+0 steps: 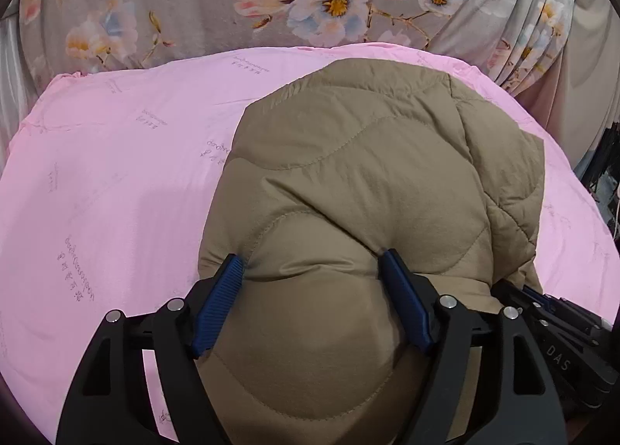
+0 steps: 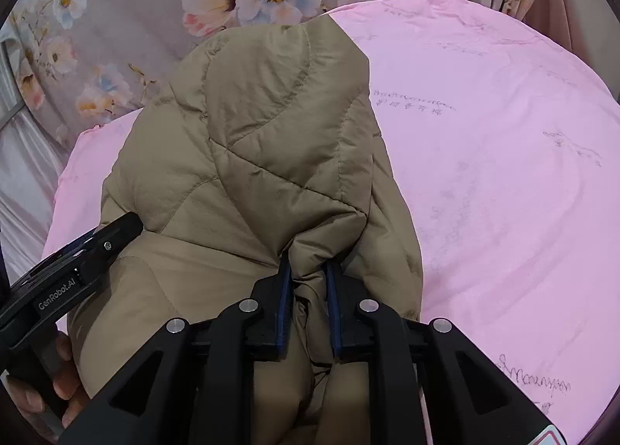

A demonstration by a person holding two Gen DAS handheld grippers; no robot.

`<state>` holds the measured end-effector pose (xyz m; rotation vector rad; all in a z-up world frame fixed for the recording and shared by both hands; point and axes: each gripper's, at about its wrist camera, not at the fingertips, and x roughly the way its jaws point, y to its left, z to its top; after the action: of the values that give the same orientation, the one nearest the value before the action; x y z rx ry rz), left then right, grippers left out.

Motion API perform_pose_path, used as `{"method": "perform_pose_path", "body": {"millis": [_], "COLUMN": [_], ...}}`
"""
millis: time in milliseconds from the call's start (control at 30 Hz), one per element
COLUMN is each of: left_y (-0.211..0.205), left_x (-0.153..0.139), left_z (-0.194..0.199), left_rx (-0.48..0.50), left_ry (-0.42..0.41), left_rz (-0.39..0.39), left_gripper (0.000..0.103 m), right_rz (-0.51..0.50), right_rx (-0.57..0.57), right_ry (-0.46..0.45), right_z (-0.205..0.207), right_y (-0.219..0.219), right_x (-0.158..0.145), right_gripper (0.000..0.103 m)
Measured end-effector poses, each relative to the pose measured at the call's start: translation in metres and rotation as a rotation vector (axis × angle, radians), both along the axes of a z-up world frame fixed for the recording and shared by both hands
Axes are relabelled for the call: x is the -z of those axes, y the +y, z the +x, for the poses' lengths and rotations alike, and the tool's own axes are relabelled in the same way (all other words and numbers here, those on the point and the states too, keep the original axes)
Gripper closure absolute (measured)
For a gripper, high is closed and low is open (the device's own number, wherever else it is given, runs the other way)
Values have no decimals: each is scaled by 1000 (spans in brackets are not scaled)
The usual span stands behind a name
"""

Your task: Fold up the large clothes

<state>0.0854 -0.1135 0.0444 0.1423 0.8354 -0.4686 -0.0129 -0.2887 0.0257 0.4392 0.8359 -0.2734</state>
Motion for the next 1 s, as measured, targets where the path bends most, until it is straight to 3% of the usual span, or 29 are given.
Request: {"method": "perform_pose_path", "body": {"millis": [567,700,800,900,1000], "left_y": [-7,11,29,40,36], "left_x": [15,-4,-26,-51,-69], "left_z": [-2,2,15,42,76], "left_rx": [-9,33,8,-57,-111], "left_ry": [-46,21,9,-22,3], "left_rz": [21,1,-19,-22,-29], "left_gripper": [27,27,28,28,28], "right_rz": [-29,30,-28,26,46], "right_rx": [-3,27,44,73,148], "right_ry": [-7,45,-7,-66,-72], "right_z": [1,-9,-12,3,28], "right_y": [5,-1,-3,-16,-32], "right_x": [9,-22,-59,-85,-94], "right_gripper": [88,80,79,72,51]}}
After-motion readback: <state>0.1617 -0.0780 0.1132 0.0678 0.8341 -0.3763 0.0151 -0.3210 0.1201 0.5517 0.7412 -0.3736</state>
